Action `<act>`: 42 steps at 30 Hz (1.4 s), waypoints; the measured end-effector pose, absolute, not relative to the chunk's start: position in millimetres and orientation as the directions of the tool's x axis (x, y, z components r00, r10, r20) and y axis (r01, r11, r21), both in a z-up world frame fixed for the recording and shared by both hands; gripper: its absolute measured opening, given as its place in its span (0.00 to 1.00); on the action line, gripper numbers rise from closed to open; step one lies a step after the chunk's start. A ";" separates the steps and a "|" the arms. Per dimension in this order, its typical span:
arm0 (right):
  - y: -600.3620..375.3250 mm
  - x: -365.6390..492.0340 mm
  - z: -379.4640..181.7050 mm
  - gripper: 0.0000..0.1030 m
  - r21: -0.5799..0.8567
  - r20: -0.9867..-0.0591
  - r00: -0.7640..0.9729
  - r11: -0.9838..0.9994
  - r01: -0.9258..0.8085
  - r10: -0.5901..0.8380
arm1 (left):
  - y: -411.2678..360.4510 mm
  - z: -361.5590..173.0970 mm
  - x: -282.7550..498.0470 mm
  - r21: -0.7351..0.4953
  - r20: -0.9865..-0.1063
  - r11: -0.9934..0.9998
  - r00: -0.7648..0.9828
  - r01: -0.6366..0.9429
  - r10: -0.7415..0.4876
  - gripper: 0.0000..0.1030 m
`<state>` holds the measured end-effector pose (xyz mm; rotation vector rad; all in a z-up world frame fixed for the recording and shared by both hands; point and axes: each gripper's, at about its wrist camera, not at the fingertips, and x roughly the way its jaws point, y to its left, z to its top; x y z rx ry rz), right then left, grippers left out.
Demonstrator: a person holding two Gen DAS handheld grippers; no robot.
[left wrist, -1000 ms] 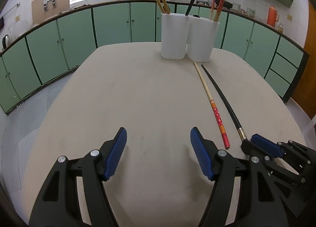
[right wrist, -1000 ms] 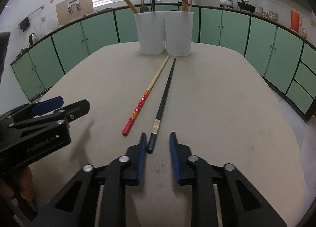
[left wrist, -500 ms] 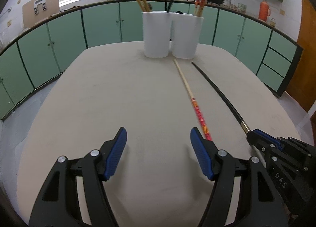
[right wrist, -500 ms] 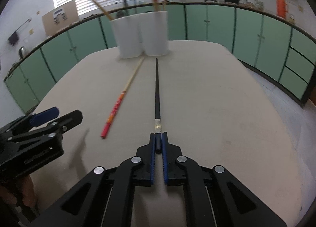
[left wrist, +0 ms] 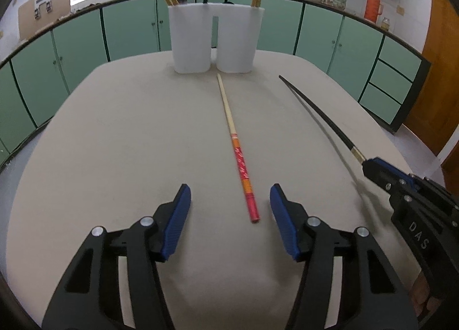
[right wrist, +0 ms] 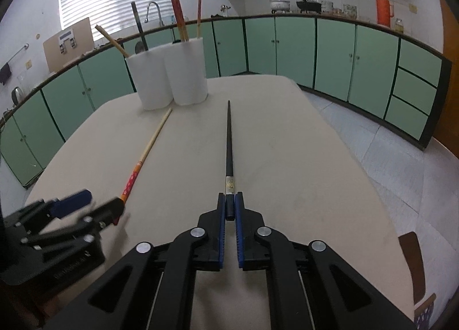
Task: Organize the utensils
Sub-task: 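Grasp the red-patterned wooden chopstick with the left tool while the right tool lifts the black chopstick, then carry both chopsticks over the white holder and lower them in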
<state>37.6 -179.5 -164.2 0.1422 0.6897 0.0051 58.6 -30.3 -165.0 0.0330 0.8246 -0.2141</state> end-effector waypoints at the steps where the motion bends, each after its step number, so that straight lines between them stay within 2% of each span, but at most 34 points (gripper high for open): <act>1: -180.1 37.9 -164.2 0.06 0.134 -0.633 0.772 0.990 0.043 0.052 | -31.5 -165.8 59.7 -0.055 -0.735 0.978 0.654 0.202 -0.177 0.50; 5: -182.5 38.5 -164.6 0.06 0.145 -0.632 0.773 0.988 0.045 0.057 | -40.2 -167.9 60.0 -0.037 -0.743 0.978 0.648 0.207 -0.165 0.44; 8: -182.1 37.8 -163.9 0.06 0.148 -0.631 0.774 0.988 0.044 0.060 | -42.7 -167.8 58.7 -0.029 -0.742 0.979 0.652 0.201 -0.156 0.26; 10: -181.4 36.9 -163.1 0.06 0.147 -0.628 0.776 0.988 0.042 0.060 | -42.0 -167.5 58.3 -0.031 -0.740 0.980 0.655 0.195 -0.154 0.11; 12: -180.5 35.7 -162.4 0.06 0.143 -0.627 0.777 0.989 0.041 0.058 | -40.1 -167.2 57.7 -0.040 -0.740 0.981 0.654 0.192 -0.158 0.05; 17: -180.2 33.4 -161.3 0.06 0.135 -0.624 0.779 0.990 0.039 0.055 | -39.3 -161.1 53.6 -0.035 -0.723 0.980 0.672 0.198 -0.162 0.05; 30: -177.2 33.4 -147.5 0.06 0.113 -0.621 0.782 0.993 0.023 0.053 | -25.2 -104.4 34.2 0.023 -0.593 0.987 0.797 0.161 -0.116 0.05; 42: -187.9 41.1 -91.6 0.06 0.156 -0.569 0.814 0.987 -0.034 0.118 | -15.3 -26.4 29.6 -0.005 -0.425 0.986 0.892 0.169 -0.155 0.05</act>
